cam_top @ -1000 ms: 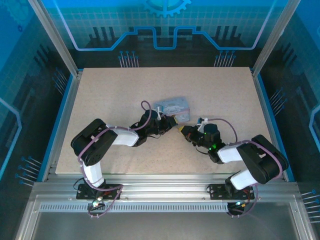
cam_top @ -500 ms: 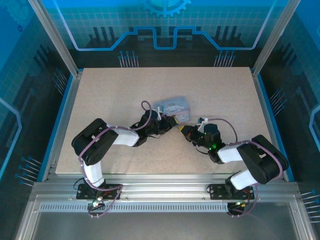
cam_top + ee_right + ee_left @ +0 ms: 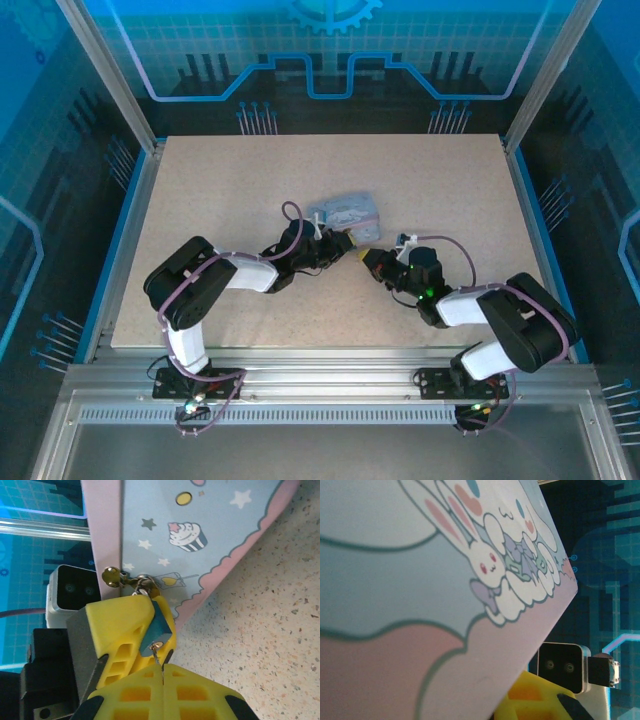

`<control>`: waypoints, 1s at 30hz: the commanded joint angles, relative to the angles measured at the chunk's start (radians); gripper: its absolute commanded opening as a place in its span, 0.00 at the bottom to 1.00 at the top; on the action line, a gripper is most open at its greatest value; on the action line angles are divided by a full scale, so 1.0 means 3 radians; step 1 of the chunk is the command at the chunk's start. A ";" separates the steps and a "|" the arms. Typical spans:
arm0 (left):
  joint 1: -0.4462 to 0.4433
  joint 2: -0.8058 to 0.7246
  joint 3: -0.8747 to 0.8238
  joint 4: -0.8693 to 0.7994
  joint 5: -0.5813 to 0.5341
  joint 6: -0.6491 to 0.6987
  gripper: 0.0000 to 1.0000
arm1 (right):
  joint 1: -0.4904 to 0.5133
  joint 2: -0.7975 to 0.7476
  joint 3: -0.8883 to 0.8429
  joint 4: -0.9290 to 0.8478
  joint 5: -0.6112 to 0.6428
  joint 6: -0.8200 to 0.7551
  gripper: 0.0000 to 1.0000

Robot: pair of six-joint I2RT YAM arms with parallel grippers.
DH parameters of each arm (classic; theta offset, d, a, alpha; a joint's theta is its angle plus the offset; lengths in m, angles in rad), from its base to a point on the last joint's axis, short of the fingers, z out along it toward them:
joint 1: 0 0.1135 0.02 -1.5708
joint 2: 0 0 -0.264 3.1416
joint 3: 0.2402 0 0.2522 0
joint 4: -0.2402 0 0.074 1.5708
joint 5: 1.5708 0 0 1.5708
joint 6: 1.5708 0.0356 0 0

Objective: Unlock a padlock with a key

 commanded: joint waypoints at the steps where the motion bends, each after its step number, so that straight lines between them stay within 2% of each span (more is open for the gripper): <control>1: 0.0025 0.0024 -0.0002 0.0185 0.0088 -0.0036 0.00 | 0.0044 -0.0082 -0.0068 0.0041 0.0073 0.0004 0.00; 30: 0.0037 0.0065 0.0005 0.0260 0.0120 -0.0107 0.00 | 0.0045 0.0013 0.0001 0.0158 0.0086 0.0017 0.00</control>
